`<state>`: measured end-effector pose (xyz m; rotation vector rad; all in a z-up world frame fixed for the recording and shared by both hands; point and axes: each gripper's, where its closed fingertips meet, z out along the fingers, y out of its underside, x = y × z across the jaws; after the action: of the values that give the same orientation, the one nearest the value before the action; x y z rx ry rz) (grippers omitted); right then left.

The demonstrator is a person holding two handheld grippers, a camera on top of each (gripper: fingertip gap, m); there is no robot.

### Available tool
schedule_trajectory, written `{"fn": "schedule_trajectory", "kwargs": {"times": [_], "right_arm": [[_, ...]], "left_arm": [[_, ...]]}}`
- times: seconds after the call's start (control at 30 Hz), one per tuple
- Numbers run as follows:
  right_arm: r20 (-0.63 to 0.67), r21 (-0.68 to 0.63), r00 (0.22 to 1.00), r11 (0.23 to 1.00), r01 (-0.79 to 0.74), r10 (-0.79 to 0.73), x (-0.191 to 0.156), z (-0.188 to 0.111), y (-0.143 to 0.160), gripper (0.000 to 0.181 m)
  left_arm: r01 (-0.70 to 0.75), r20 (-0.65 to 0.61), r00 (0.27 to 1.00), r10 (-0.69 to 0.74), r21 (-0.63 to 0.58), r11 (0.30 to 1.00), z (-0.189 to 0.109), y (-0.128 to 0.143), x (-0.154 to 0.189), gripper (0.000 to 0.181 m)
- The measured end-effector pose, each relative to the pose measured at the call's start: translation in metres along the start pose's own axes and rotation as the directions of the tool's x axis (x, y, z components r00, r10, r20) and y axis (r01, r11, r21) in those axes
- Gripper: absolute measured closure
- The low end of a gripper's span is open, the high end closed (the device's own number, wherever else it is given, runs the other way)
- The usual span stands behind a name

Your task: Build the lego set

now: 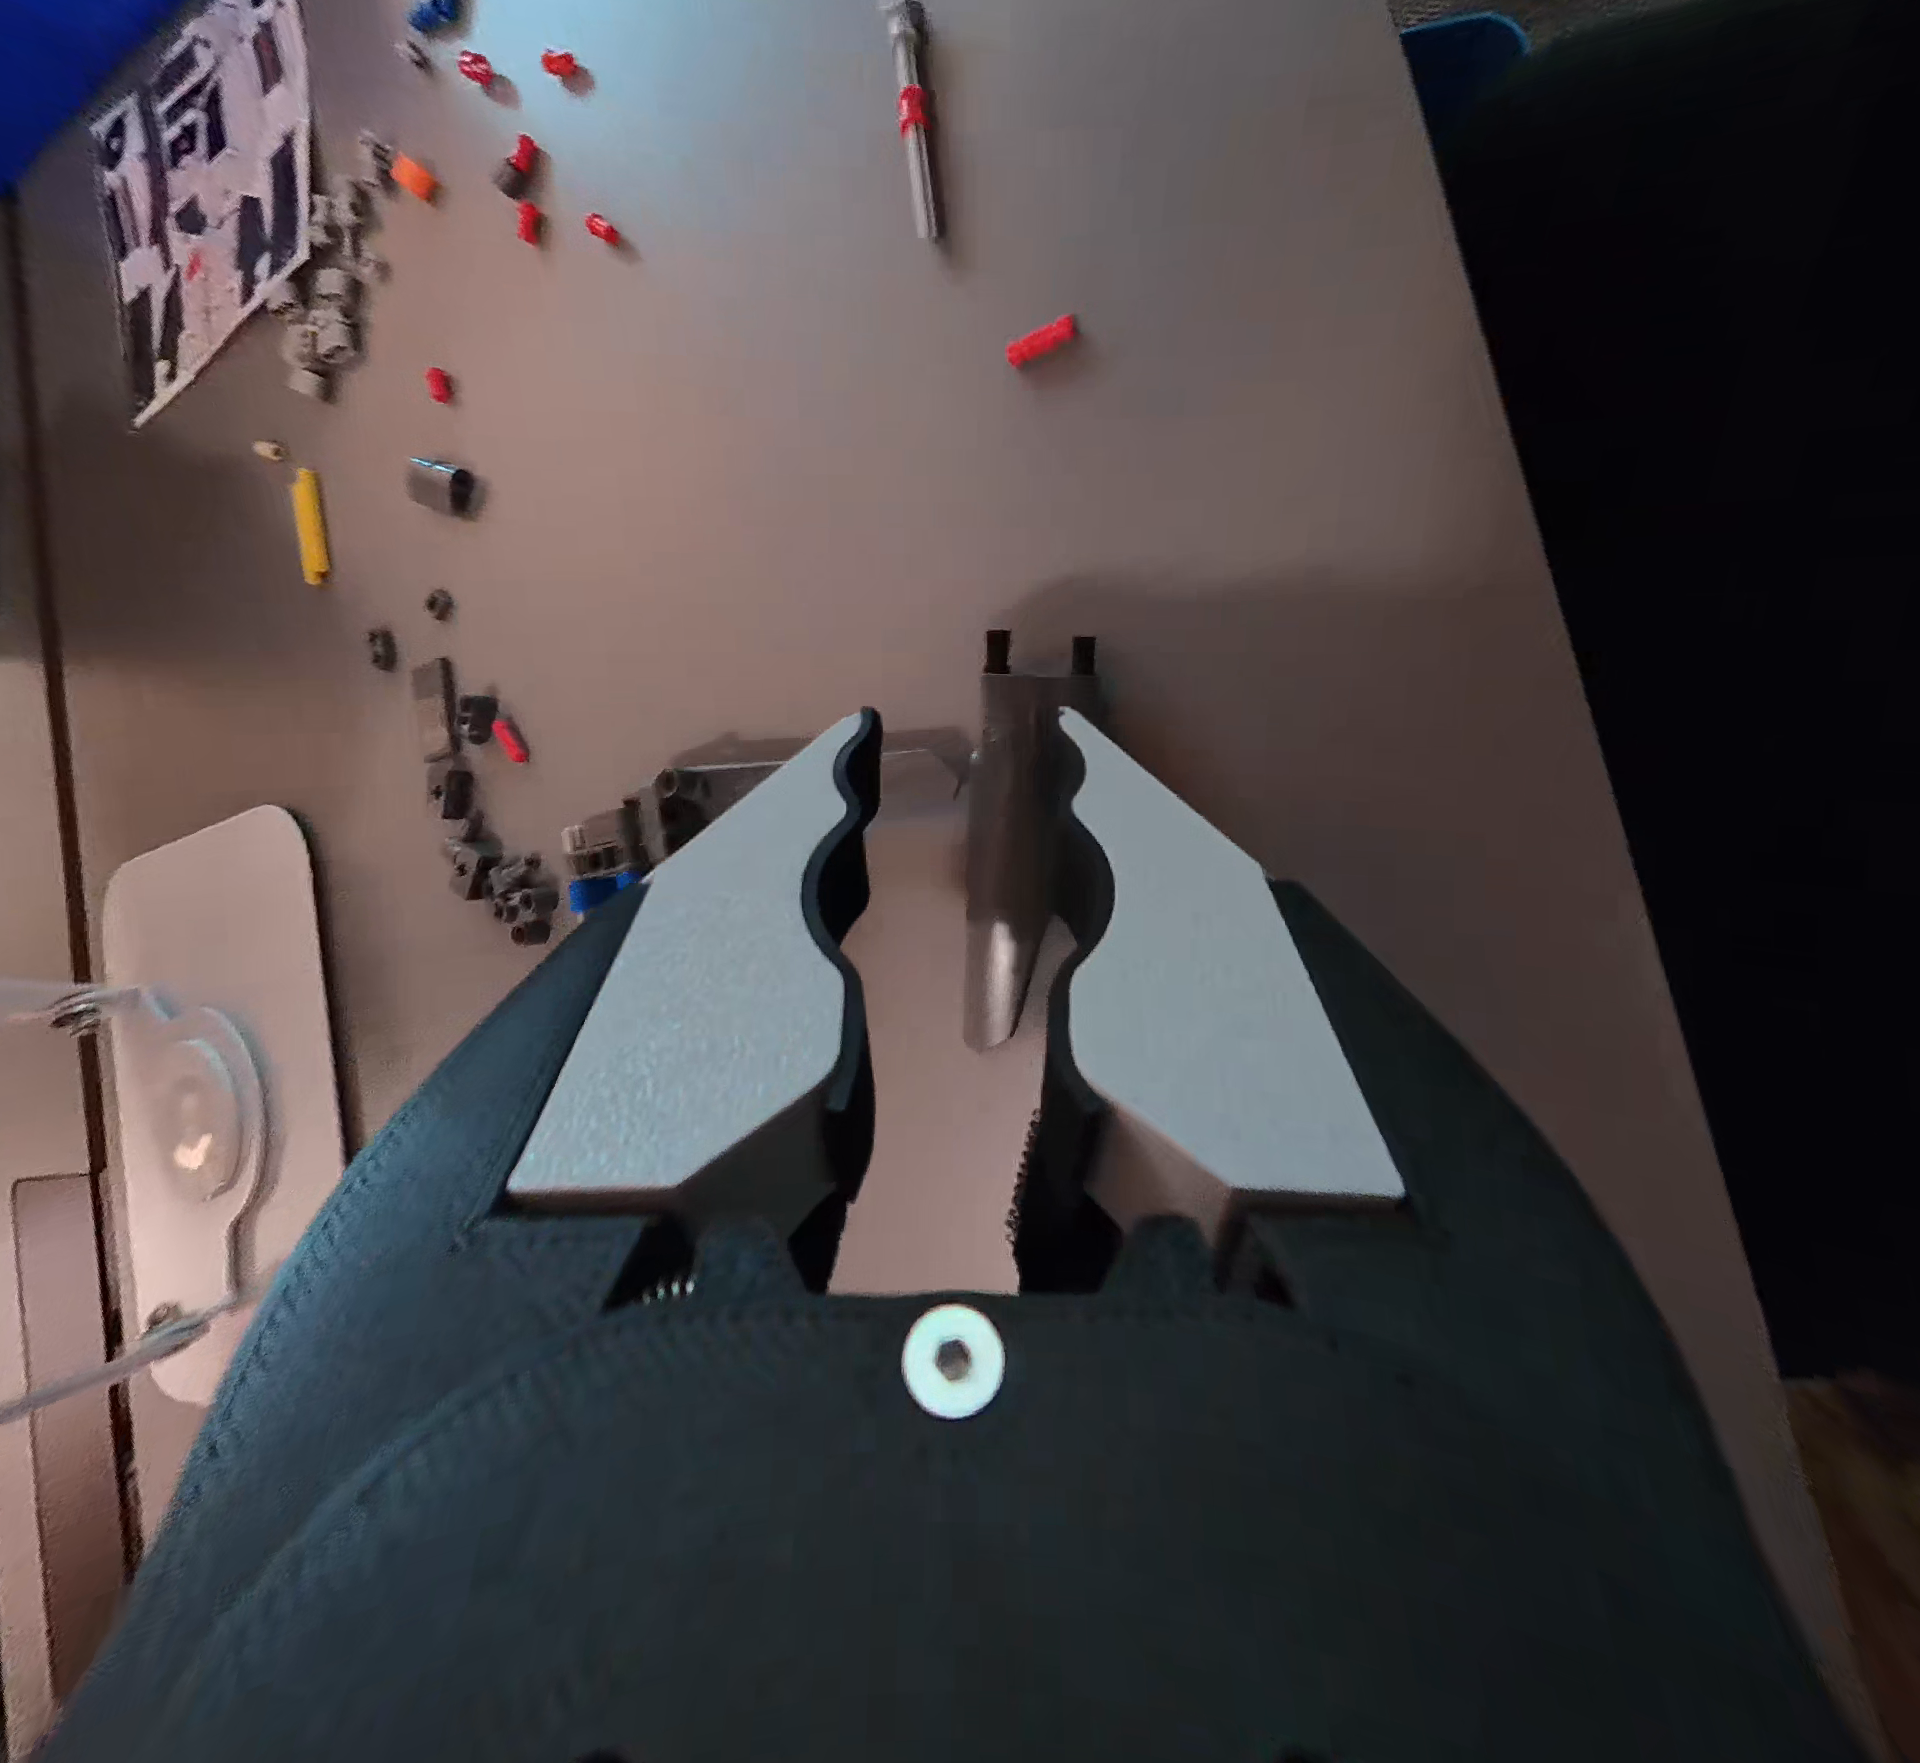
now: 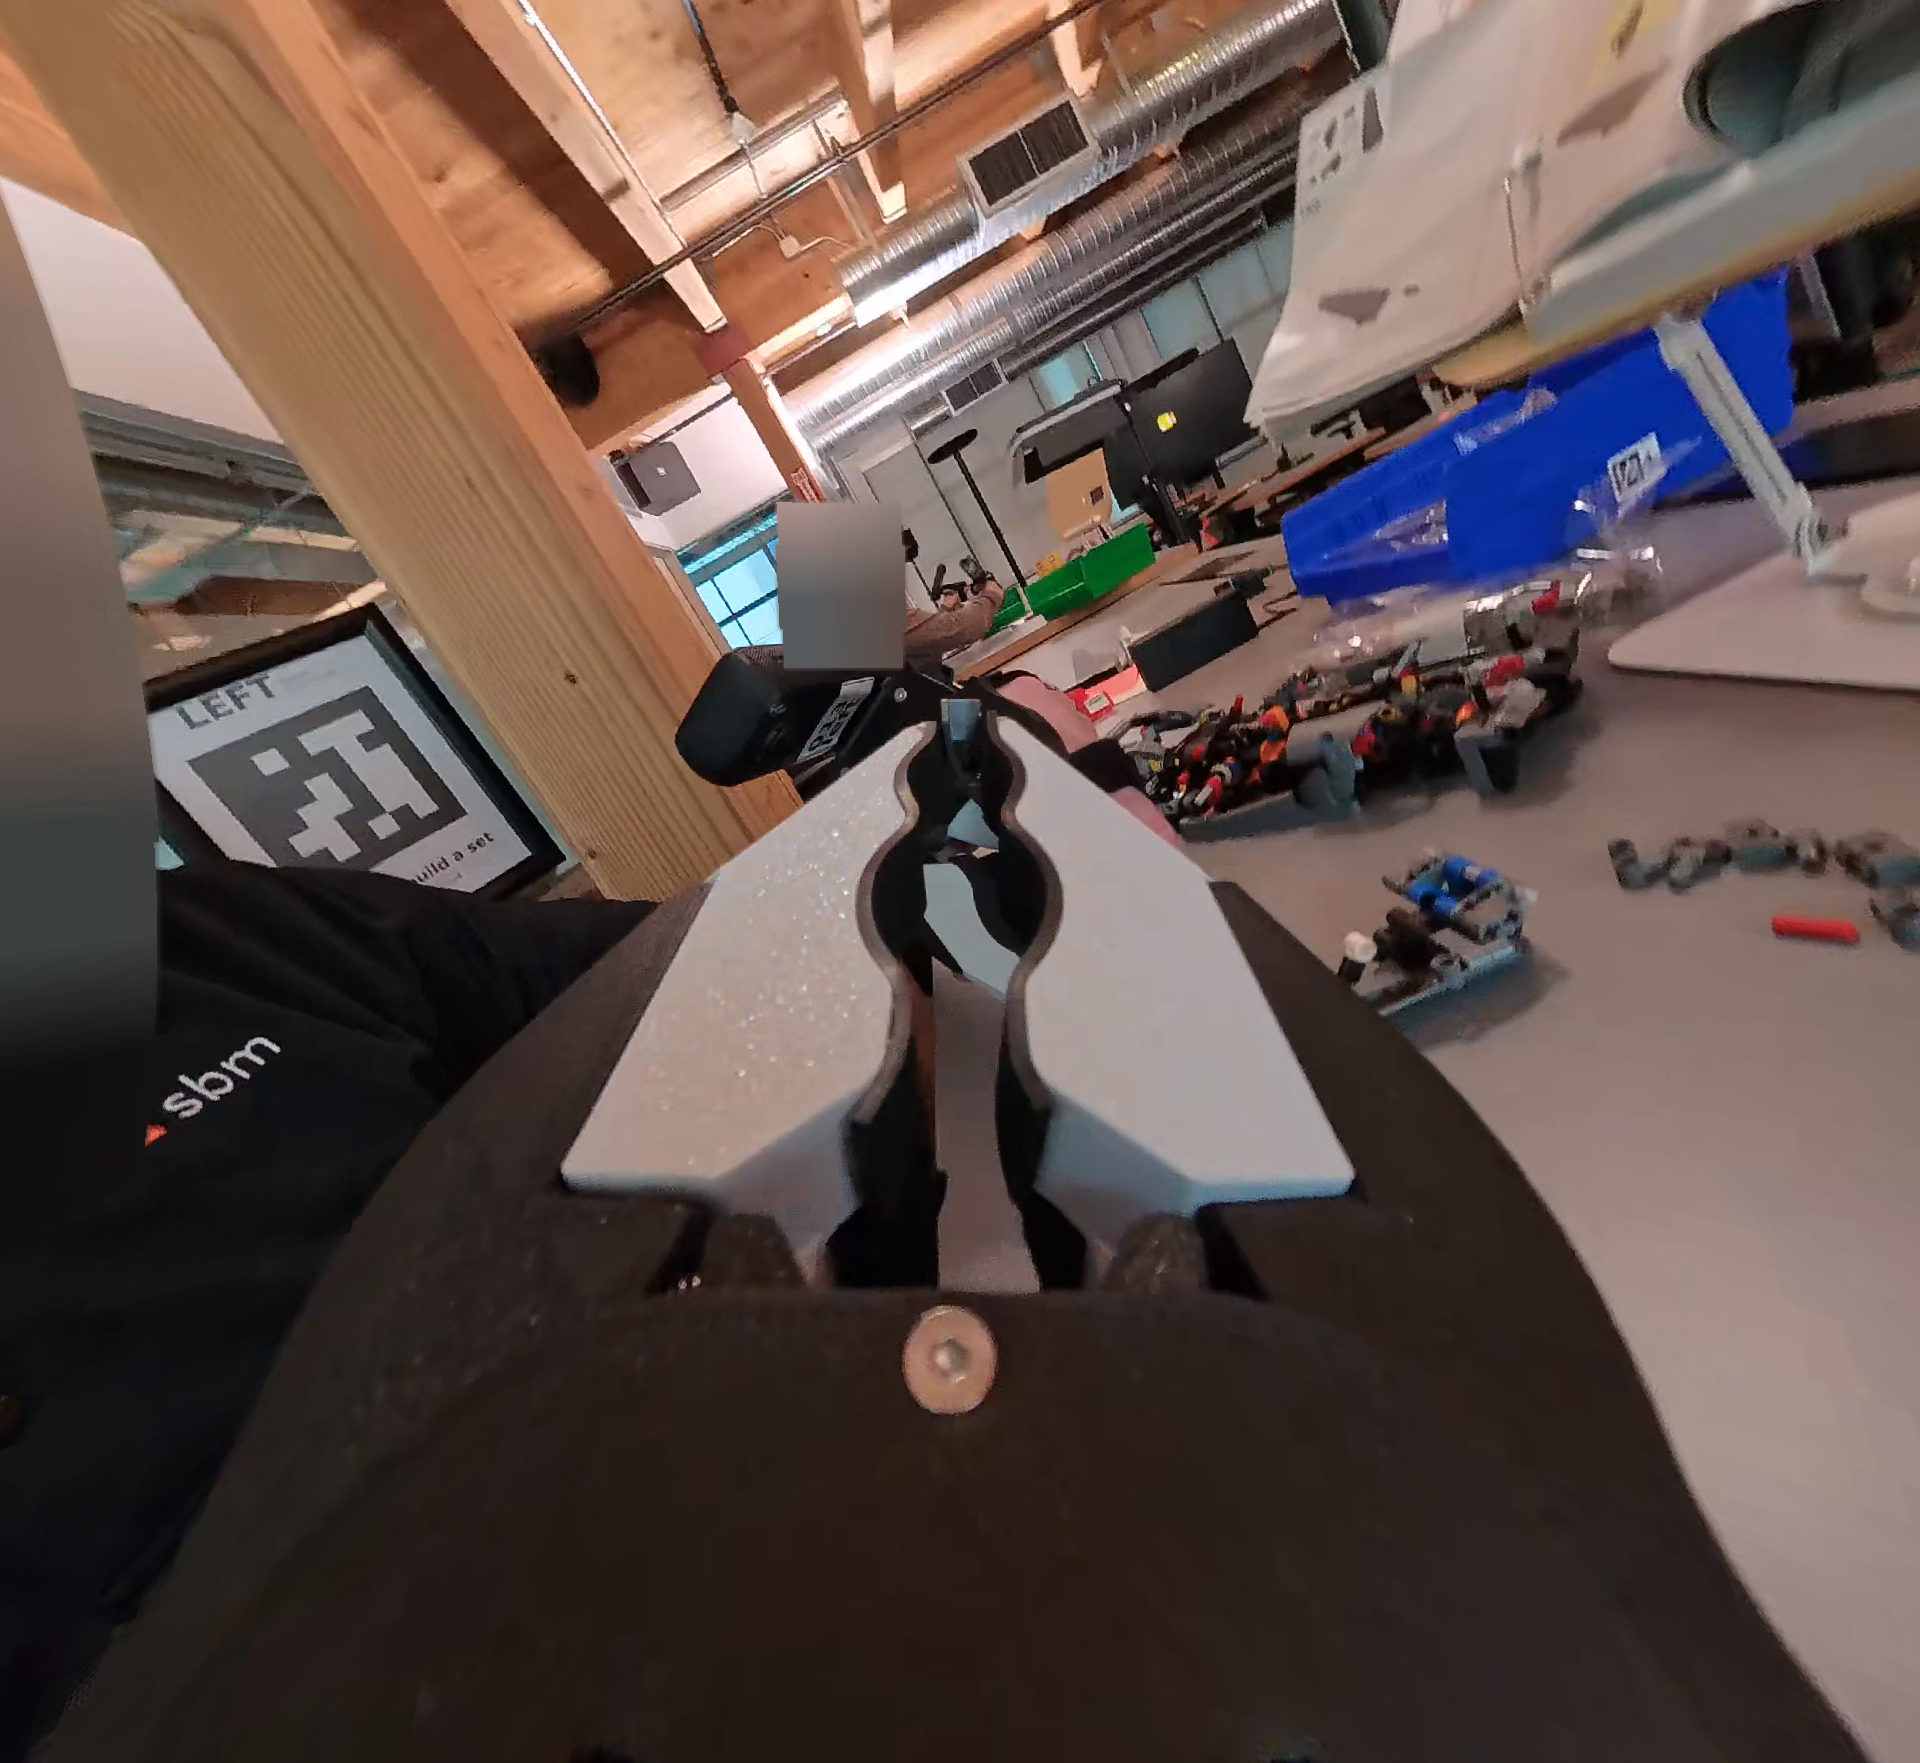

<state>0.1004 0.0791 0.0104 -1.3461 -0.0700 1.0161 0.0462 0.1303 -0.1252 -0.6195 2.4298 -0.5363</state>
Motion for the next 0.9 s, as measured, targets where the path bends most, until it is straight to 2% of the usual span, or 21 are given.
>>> {"fn": "schedule_trajectory", "kwargs": {"times": [0.1,0.23,0.53,0.63,0.73,0.9], "right_arm": [[-0.008,0.009,0.997,0.997,-0.073,0.073,0.007,-0.001,0.006,0.178],[-0.018,0.024,0.992,0.992,-0.128,0.128,0.016,-0.001,0.012,0.178],[-0.038,0.007,0.992,0.993,-0.121,0.121,0.02,0.0,0.019,0.178],[-0.039,-0.001,0.992,0.993,-0.121,0.12,0.02,0.001,0.022,0.178],[-0.039,-0.005,0.992,0.993,-0.12,0.12,0.02,0.0,0.024,0.178],[-0.044,-0.003,0.992,0.993,-0.119,0.119,0.021,-0.002,0.025,0.177]], "left_arm": [[-0.028,-0.018,0.999,0.027,-0.028,0.999,0.009,0.004,0.005,0.151],[-0.03,-0.009,1.0,0.029,-0.041,0.999,0.017,0.005,0.006,0.157],[0.022,-0.016,1.0,-0.022,-0.039,0.999,0.02,0.003,0.007,0.16],[0.049,-0.032,0.998,-0.05,-0.039,0.998,0.02,0.003,0.007,0.155],[0.096,-0.095,0.991,-0.098,-0.028,0.995,0.018,0.001,0.012,0.142],[0.11,-0.158,0.981,-0.111,-0.013,0.994,0.017,-0.003,0.018,0.14]]}}
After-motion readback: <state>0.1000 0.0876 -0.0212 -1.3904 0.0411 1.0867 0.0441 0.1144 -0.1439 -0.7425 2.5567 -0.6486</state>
